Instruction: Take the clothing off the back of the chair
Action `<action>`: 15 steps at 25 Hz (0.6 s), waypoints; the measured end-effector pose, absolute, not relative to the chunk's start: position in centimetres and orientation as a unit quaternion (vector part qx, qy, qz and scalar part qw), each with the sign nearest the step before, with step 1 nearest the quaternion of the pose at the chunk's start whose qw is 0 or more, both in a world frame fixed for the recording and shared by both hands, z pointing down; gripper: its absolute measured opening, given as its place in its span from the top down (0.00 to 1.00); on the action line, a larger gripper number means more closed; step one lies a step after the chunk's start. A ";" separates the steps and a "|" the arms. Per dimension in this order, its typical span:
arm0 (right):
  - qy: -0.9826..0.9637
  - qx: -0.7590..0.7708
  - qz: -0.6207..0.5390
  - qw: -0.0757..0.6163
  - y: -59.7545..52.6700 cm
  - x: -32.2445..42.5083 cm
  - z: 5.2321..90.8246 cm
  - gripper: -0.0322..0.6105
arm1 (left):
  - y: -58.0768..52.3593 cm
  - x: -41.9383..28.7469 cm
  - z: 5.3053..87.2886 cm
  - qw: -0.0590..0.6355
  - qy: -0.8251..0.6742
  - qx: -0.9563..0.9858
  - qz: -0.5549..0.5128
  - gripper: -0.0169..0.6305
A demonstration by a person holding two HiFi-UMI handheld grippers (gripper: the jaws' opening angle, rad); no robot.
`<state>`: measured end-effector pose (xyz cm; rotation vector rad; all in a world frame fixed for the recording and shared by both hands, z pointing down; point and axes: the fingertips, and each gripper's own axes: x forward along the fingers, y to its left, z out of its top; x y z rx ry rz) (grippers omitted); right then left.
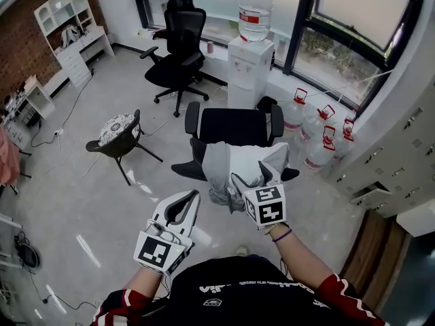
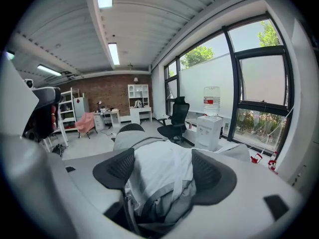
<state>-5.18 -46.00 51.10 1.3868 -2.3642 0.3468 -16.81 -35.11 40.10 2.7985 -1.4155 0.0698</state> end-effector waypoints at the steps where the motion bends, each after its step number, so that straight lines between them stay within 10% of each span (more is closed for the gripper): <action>1: -0.841 0.492 0.124 0.188 -45.9 -5.4 51.0 0.40 | -35.0 -16.9 40.1 0.003 -0.452 0.892 0.021 0.94; 15: -0.842 0.494 0.106 0.189 -45.3 -6.3 50.5 0.82 | -34.2 -17.7 39.0 0.003 -0.460 0.888 0.006 0.94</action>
